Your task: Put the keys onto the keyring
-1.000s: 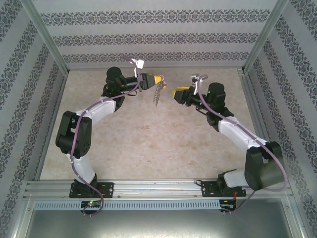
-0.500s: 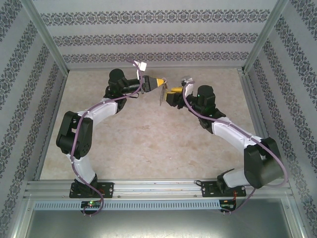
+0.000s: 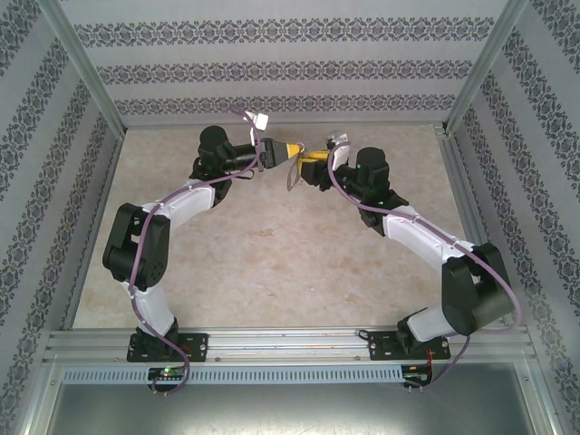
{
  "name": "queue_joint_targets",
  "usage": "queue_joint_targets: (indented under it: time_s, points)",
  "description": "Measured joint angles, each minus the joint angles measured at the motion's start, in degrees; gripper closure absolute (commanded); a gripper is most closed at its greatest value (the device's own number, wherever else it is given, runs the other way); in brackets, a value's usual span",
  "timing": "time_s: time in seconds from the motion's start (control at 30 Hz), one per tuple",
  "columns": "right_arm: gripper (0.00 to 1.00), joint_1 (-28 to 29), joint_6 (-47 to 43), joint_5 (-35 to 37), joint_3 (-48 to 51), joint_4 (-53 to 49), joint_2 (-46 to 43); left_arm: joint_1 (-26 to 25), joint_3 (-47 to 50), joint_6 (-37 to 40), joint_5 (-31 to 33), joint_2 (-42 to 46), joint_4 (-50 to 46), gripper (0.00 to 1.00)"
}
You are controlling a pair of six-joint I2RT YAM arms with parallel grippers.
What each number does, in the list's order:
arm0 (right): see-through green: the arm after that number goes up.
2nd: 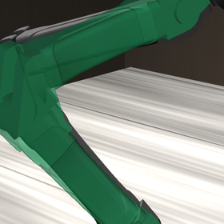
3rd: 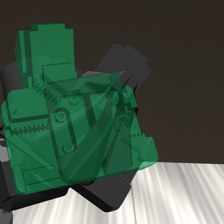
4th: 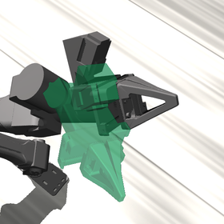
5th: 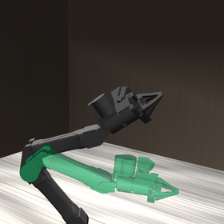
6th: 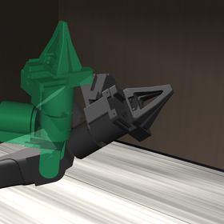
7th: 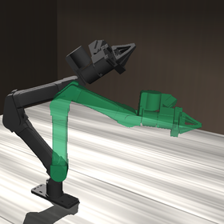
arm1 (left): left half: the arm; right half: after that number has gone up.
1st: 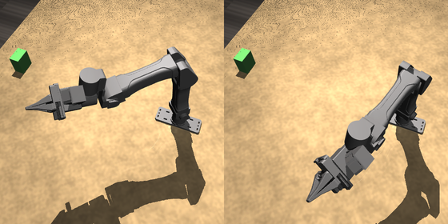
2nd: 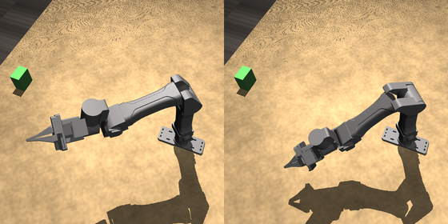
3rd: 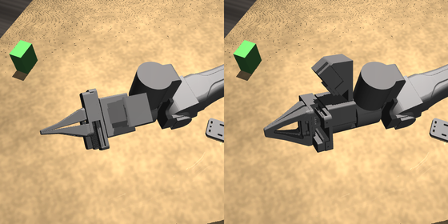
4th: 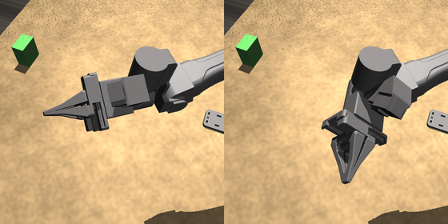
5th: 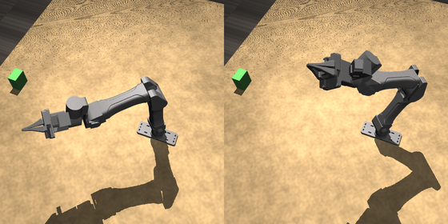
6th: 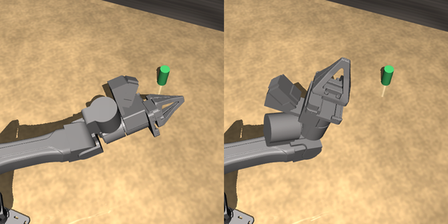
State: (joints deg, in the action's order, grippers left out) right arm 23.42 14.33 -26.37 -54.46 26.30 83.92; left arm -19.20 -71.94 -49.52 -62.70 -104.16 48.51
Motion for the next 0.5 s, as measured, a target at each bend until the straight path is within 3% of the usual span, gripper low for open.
queue_joint_targets:
  time_s: [0.1, 0.3, 0.5]
  points:
    - [0.81, 0.0, -0.81, -0.2, -0.13, -0.44, 0.02, 0.0, 0.0, 0.0, 0.02, 0.0, 0.0, 1.0]
    - [0.98, 0.0, -2.1, -1.68, -0.13, -1.51, 0.02, -0.09, 0.0, 0.22, 0.28, 0.0, -0.11, 1.0]
    - [1.0, 0.37, -2.67, -3.43, -0.13, -2.82, 0.0, -0.33, 0.04, 1.6, 0.94, 0.04, -0.83, 1.0]
